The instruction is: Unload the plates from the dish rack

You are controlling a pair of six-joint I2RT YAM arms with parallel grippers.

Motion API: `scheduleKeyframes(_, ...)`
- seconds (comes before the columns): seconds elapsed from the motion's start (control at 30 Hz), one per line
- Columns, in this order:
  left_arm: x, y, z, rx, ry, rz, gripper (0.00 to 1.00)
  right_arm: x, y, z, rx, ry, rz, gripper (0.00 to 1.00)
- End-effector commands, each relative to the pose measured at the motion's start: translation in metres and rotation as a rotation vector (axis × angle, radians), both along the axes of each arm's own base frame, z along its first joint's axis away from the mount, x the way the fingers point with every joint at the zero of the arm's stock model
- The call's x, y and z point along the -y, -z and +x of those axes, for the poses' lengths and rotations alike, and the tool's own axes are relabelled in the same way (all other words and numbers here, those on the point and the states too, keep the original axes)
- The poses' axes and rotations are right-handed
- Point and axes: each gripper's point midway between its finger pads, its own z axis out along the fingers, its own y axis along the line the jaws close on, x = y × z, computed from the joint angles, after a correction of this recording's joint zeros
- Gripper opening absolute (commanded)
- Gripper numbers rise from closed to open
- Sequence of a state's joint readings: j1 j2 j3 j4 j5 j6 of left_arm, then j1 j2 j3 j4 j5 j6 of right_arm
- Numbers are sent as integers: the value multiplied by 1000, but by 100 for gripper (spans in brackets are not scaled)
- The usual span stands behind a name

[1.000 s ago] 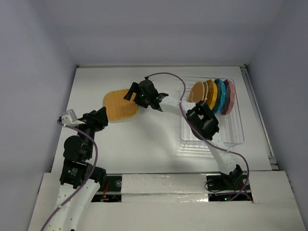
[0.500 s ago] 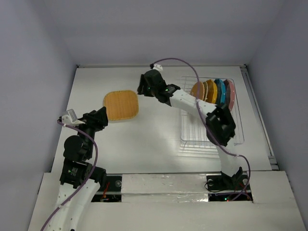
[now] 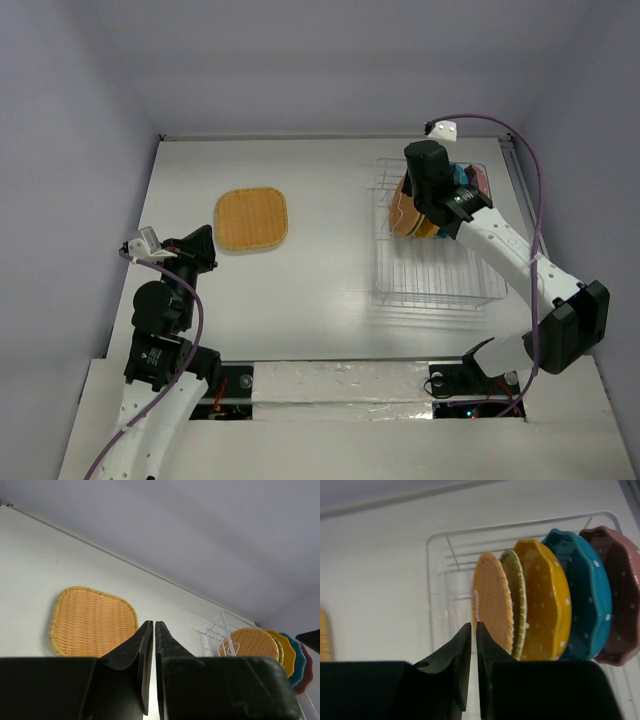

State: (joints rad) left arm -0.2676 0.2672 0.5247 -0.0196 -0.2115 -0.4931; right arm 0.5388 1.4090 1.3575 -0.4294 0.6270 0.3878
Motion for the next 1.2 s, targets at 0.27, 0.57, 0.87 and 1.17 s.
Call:
scheduleKeyframes(0.27, 2, -13, 1, 40, 8, -5, 27, 30, 41, 21, -184, 54, -237, 31)
scheduleKeyframes(0.57, 2, -13, 1, 42, 8, -6, 32, 40, 54, 33, -245, 105, -334, 31)
scheduleKeyframes(0.87, 2, -13, 1, 45, 8, -6, 32, 49, 38, 31, -212, 139, -355, 32)
scheduleKeyframes(1.17, 2, -14, 0, 46, 8, -7, 32, 45, 41, 39, -207, 109, -345, 32)
